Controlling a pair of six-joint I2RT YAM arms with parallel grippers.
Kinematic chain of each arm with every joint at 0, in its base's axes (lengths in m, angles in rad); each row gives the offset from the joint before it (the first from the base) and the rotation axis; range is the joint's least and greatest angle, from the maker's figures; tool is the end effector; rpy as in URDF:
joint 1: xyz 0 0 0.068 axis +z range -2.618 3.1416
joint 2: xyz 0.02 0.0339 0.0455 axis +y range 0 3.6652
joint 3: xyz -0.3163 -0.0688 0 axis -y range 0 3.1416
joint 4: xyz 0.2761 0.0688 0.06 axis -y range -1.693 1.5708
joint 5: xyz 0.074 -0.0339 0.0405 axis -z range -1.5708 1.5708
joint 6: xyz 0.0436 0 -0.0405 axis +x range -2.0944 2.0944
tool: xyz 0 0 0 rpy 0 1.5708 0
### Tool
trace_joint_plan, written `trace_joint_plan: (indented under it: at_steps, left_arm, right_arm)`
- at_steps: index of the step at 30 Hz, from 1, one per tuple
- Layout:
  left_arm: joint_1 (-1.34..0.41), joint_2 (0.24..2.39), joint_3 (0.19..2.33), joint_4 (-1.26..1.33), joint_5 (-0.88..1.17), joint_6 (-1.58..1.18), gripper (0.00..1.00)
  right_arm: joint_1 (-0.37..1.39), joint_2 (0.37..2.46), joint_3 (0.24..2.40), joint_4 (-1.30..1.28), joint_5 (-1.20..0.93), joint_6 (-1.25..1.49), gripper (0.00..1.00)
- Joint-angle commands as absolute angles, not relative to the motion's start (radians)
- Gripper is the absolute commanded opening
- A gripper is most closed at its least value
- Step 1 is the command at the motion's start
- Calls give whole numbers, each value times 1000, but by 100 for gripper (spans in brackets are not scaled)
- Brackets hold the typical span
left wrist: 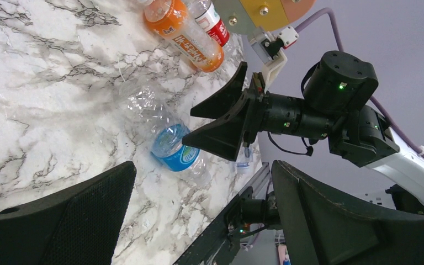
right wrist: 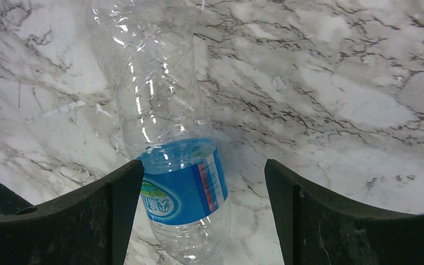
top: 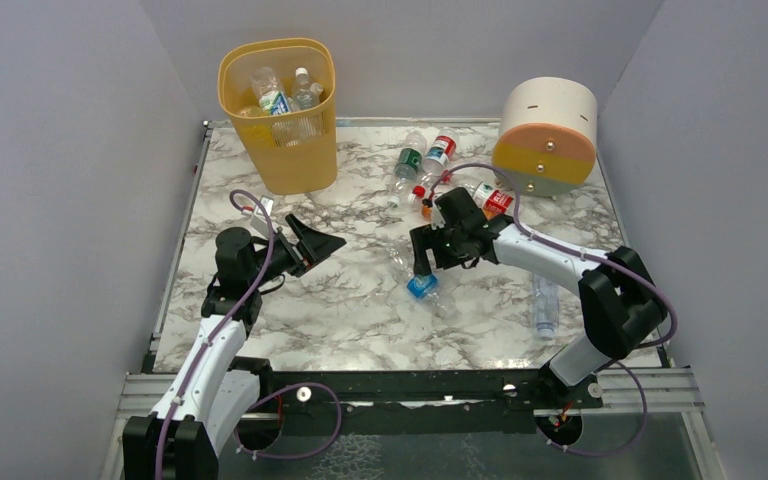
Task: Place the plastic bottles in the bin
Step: Pick up the plastic bottle at the center of the board.
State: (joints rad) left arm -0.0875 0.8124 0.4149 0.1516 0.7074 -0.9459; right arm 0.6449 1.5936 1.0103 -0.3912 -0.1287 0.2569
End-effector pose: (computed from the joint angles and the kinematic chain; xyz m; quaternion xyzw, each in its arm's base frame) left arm 0.1810 -0.0443 0.2655 -0.1141 0.7612 -0.5225 0.3667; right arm 0.2816 0.2188 0.2307 -0.2024 0.9324 0.1831 0.2371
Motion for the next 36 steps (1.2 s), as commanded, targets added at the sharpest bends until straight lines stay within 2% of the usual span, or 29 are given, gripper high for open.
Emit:
trace_joint_plan:
  at_steps: [1,10,20,27,30,33,36]
  left_arm:
    - [-91,803,419,182,726,-932,99]
    - [-91,803,413,185,725,-928,99]
    - [-91,794,402,185,729,-929,99]
    - [-91,787,402,183,732,-933,99]
    - [-92,784,398,183,731,-934,99]
    - [-91,785,395,184,731,-933,99]
    - [-91,785,397,187,732,-934,99]
  right_arm:
    - [658,1601,967,-342,-188,233,83]
    - [681,1568,916,-299,-263,264,82]
    - [740,1600,928,-355,-204,258,78]
    - [792,1644,955,-391,-158,254,82]
    - [797,1649,963,-391,-153,261,75]
    - [799,1647,979,-396,-156,266,63]
    - [799,1639,1005,-400,-169,275,59]
